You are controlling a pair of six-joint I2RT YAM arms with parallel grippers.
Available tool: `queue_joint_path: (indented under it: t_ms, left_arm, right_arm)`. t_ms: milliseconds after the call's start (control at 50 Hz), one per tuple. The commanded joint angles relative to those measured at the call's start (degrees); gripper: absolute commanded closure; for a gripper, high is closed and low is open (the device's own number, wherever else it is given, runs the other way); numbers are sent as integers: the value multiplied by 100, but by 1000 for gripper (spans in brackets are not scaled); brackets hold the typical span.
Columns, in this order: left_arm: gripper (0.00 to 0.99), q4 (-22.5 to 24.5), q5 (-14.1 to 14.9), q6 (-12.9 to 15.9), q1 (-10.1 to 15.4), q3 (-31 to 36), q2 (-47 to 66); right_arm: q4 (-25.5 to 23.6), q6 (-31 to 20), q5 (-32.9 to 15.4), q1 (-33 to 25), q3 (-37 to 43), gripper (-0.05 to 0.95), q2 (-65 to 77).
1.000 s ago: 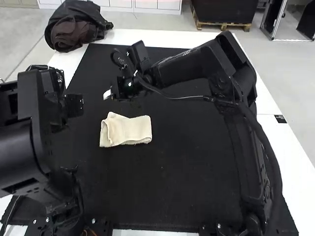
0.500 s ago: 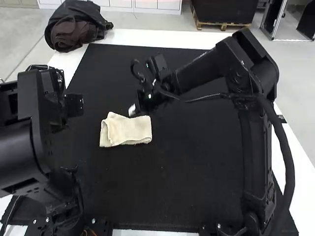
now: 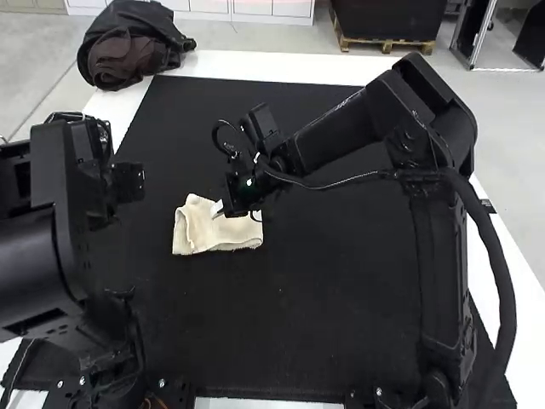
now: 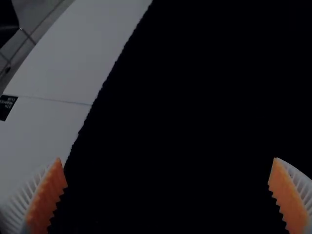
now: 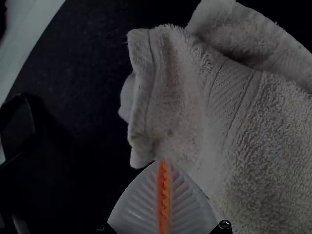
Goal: Fold the towel.
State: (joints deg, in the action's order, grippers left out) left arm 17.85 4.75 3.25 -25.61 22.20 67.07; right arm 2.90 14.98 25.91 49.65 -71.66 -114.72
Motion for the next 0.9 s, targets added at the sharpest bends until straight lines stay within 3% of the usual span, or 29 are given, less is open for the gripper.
queue_joint_path:
  t_ms: [0,180,880]
  left_arm:
    - [26,52,78,62,-50,-49,-1]
    - [26,52,105,62,-50,-49,-1]
    - [26,70,113,62,-50,-66,-1]
  right_arm:
    - [106,-57,133,54,-15,928,-139]
    - [387,-48,133,80,-147,928,-429]
    - [545,-66,116,98,-947,928,-1325]
